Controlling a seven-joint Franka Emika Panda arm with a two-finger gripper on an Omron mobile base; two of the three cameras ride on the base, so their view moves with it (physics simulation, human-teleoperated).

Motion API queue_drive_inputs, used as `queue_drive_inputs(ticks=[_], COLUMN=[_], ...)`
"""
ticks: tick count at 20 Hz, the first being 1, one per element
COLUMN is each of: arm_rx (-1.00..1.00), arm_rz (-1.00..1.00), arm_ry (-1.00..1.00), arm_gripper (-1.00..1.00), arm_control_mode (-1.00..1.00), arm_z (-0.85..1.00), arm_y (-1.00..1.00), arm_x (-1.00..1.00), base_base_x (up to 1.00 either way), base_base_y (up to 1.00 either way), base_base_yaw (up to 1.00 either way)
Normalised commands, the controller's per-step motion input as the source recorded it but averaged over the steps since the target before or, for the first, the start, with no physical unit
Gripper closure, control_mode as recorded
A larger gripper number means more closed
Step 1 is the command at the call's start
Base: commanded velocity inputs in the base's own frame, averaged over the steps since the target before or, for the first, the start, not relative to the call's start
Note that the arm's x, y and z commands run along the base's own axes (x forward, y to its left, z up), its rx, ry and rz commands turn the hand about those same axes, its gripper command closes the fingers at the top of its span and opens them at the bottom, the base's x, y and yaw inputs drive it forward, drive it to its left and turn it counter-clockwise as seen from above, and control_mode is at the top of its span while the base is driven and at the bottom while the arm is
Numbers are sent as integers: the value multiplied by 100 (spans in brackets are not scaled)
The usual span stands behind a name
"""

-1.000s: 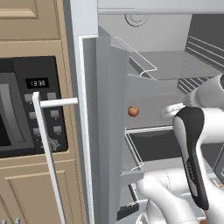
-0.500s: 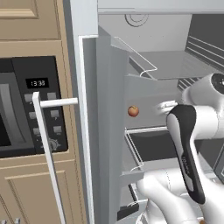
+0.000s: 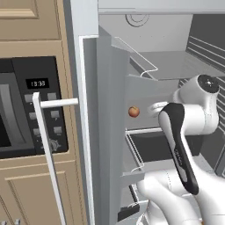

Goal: Retrieve the banana and peach from the fridge and place them into the bowl on the dining table.

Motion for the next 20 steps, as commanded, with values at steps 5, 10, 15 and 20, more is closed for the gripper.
queue_drive_inputs(ticks=[5, 10, 15, 20], arm_rx=[0, 0, 0, 0], arm_rz=[0, 0, 0, 0], arm_ry=[5, 1, 1, 1], arm_gripper=[-100, -100, -100, -100], arm_control_mode=[-100, -100, -100, -100], arm_z=[-25, -23, -24, -23], arm_y=[1, 6, 10, 13], arm_x=[45, 46, 41, 38], base_base_x=[0, 0, 0, 0], base_base_y=[0, 0, 0, 0], base_base_yaw=[0, 0, 0, 0])
